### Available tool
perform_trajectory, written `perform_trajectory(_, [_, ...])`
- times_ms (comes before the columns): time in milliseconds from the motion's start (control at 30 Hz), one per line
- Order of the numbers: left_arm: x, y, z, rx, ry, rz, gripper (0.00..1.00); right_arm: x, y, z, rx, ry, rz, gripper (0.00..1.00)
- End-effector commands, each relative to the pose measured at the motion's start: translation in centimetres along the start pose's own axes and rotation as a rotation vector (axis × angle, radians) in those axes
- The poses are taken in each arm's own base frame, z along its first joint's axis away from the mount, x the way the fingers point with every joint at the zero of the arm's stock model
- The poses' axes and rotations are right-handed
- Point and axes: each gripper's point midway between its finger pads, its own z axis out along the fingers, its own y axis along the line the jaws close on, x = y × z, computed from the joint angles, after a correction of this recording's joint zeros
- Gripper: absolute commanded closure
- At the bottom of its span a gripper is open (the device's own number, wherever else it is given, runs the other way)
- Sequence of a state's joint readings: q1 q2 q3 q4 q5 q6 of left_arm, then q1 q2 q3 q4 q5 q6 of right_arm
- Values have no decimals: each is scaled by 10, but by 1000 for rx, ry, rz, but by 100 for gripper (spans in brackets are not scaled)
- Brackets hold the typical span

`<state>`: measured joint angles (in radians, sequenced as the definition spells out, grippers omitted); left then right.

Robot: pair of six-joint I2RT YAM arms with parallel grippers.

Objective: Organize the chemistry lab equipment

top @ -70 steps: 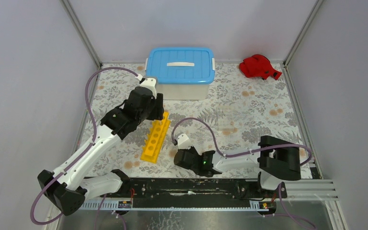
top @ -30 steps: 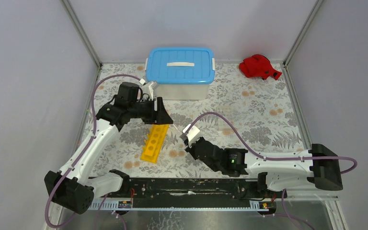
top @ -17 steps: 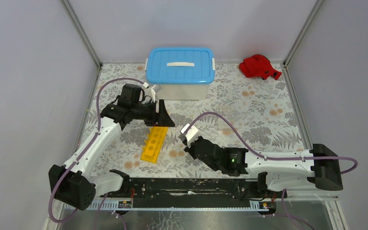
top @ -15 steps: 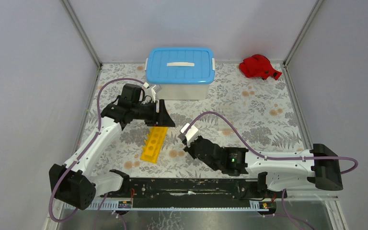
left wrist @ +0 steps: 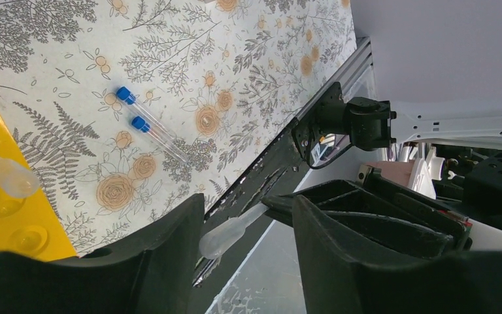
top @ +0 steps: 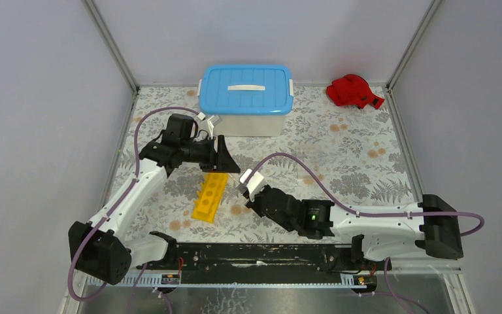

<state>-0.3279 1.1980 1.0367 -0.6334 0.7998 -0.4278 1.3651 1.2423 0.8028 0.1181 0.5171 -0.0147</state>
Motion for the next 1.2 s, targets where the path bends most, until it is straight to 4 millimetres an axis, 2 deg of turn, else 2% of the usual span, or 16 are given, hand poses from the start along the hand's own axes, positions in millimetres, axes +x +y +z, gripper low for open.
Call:
perform_trajectory(0, [-1,-3,2,45,-3,22,43,-34,3,1,-21,-76,15,96])
perform_trajectory(533, [7,0,2,48,10,23,67,-30,3,3,-21,-65,-9,96])
perform_trajectory(933, [11,1,1,43,13,22,67,-29,-1,2,-10,-70,-19,96])
perform_trajectory(1067, [12,2,1,41,14,22,71,-28,0,2,-12,-68,-22,96])
perform_trajectory(1167, [12,2,1,39,14,23,78,-28,0,1,-13,-68,-21,96])
